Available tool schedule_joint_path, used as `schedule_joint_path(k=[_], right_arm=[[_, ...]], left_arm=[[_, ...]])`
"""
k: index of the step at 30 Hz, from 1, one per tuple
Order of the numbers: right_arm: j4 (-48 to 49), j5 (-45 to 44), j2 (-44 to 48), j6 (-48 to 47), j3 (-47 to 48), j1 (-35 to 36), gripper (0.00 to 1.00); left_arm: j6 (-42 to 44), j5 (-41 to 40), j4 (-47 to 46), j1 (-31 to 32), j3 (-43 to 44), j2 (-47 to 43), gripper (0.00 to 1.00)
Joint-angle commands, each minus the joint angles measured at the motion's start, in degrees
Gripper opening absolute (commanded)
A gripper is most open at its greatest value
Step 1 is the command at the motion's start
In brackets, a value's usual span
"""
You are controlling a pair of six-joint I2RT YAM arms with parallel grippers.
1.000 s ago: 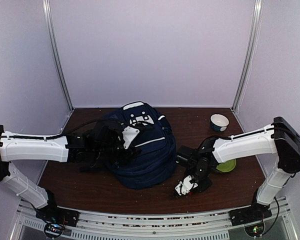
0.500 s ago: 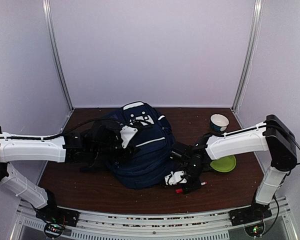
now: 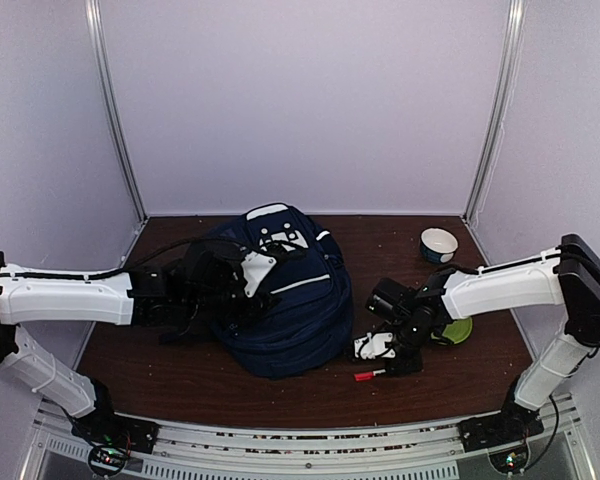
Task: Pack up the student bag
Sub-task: Pick up the pen from the center of the board.
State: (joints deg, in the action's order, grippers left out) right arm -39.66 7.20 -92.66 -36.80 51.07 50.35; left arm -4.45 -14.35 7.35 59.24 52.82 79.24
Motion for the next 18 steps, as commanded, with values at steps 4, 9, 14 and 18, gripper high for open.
schedule_joint_path(k=[4,9,14,18], right_arm=[[3.46,-1.59,-0.88,0.82,-0.82,0.05,0.2],[0.79,1.42,-1.71,3.04,1.53,0.07,0.07],[-3.29,4.05,3.1,4.24,3.23,-0.16,0.0],[-7.53,9.02,7.79,5.94,6.27,-0.1,0.0]], left_arm=[[0.02,-1.51,-1.64,-0.1,0.45,-0.14,0.43],[-0.17,-2.04,-1.58,-0.09,0.73,-0.01,0.43],[0.73,-3.31,0.47,-0.09,1.42,-0.17,0.43],[1.62,-4.19,0.8,-0.09,1.14,-0.55,0.43]])
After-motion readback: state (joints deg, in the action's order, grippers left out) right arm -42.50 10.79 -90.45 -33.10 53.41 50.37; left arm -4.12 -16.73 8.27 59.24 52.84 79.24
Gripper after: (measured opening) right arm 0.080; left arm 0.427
